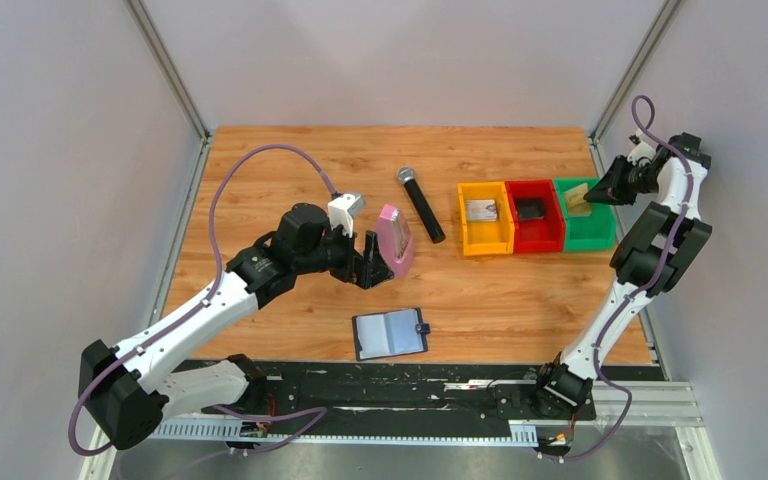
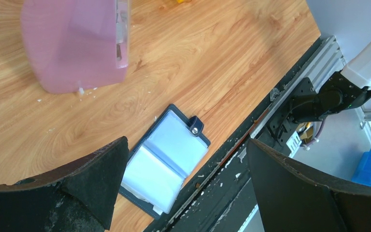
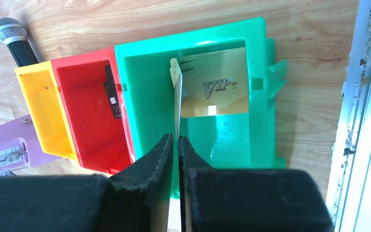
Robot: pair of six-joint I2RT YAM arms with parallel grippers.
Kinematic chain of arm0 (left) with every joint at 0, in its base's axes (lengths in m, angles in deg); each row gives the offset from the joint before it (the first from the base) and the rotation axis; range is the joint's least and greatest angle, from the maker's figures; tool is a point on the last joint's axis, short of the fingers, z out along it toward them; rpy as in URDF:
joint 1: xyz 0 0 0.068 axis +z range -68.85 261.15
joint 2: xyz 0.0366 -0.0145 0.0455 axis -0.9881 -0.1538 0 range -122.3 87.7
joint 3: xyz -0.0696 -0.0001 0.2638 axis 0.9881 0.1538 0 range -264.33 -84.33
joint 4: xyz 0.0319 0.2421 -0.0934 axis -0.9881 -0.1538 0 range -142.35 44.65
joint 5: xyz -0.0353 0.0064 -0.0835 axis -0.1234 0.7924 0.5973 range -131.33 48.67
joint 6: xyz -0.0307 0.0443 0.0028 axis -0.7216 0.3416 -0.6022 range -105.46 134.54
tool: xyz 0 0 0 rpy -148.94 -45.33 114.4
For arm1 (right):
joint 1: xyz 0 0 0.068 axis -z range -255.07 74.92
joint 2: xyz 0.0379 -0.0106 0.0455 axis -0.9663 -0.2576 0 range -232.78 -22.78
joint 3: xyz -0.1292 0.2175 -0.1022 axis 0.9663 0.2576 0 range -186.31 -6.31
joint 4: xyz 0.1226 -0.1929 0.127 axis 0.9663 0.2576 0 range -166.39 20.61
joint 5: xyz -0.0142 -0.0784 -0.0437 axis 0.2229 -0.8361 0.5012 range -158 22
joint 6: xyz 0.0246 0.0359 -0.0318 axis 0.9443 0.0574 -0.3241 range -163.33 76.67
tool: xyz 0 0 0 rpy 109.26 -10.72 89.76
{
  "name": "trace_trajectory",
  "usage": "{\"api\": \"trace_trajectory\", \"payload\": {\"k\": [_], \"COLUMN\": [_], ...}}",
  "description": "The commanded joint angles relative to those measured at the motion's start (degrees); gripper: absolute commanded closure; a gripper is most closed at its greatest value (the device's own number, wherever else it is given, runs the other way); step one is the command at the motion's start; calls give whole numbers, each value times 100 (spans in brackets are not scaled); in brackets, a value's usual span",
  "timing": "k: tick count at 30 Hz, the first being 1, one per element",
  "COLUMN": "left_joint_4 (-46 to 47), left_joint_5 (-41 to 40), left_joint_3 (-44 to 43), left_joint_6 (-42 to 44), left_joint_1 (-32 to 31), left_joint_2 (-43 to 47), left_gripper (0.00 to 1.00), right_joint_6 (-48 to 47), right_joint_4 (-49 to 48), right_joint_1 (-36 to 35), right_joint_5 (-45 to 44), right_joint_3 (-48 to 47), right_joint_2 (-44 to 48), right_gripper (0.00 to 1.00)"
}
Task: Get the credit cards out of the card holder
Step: Place the credit card in the storage box.
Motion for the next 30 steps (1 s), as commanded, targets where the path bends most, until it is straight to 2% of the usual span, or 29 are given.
{"api": "trace_trajectory", "payload": {"k": [1,19,21,30], "left_joint_4": [158,145,137,112], "left_joint_5": [-100,-141,-150,-313], "left_joint_3": [-95,-147,-141,-17], "left_joint_6": [92,90,96,98], "left_joint_1": [-7,-12,-8,-14], "left_joint_2": [0,-19,-4,101], "left_gripper": [0,0,0,0], "right_joint_6": [57,469,566,803], "right_joint_4": [10,-80,-103,-338], "right_joint_1": [10,-26,-21,-42], "right_joint_5": [-54,-645,-844,-1137], "right_joint_3": [-337,-705,-743,-690], "right_joint_2": [-99,-350,-355,-5], "right_gripper": [88,83,80,77]}}
